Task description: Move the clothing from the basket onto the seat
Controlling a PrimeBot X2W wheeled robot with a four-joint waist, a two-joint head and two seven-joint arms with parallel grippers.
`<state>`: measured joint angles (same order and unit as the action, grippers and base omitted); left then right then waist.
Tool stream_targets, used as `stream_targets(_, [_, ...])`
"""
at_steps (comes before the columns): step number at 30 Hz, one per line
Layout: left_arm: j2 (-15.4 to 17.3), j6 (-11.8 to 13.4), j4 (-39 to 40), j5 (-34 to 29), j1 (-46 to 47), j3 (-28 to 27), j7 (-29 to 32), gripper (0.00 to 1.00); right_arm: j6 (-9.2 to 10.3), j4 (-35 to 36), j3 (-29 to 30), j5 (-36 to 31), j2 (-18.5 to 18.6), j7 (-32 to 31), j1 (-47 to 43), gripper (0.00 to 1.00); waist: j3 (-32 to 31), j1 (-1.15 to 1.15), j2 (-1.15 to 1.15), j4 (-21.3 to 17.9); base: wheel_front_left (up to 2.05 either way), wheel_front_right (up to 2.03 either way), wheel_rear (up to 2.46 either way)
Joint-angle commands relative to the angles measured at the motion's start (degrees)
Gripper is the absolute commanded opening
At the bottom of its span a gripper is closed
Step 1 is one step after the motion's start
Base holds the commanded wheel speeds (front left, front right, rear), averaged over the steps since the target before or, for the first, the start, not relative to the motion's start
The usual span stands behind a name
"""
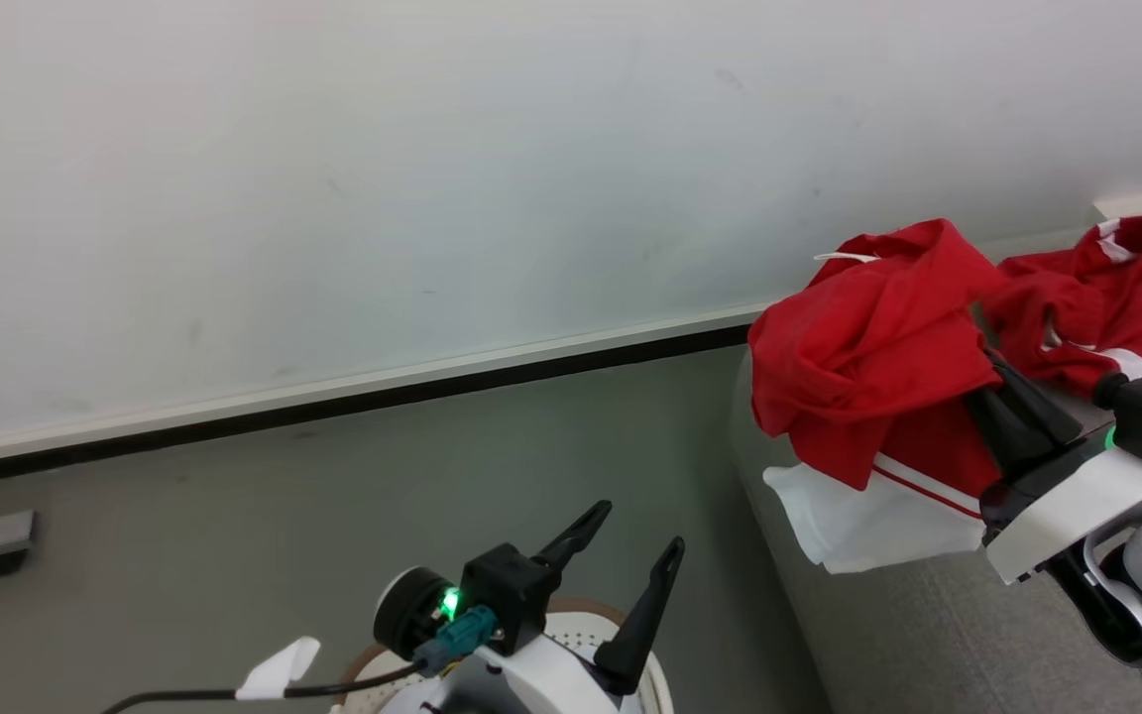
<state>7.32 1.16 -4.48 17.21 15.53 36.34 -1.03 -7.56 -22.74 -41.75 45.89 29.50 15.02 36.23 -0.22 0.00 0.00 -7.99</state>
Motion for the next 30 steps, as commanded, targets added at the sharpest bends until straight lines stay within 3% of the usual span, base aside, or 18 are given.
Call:
stream_targets(1, [-0.10,-0.16,-0.07,-0.44,0.60,0.16,-0.33,1.00,0.15,0.28,0.71,-0.43,0.67,0.21,-0.90,0.00,0.67,0.00,0.00,-2.14,0.00,0.00,0.00])
stream_targets(9, [-0.33,-0.24,-0.07,-1.12,2.24,0.89,-0.91,1.00,0.14,1.54,5.07,-1.48,2.07,0.21,-3.41,0.00,3.30,0.00,0.00,-8.40,0.00,0.00,0.00])
stream_targets(13, [-0.42,-0.81,0.49,-1.60,4.31,1.74,-0.30,1.00,0.15,2.14,9.82,-2.03,1.38,0.21,-4.21,0.00,6.30,0.00,0.00,-9.37,0.00,0.00,0.00])
stream_targets(22, [-0.87,-3.36,2.09,-4.53,13.59,3.52,1.46,1.00,0.14,1.94,27.63,-9.12,-0.51,0.21,1.24,0.00,18.97,0.00,0.00,-5.73,0.00,0.00,0.00])
stream_targets(30, [-1.58,-5.41,3.18,-6.17,23.10,4.26,2.37,1.00,0.15,-4.06,44.21,-19.23,1.32,-0.42,18.13,0.00,32.16,0.00,0.00,-1.36,0.00,0.00,0.00])
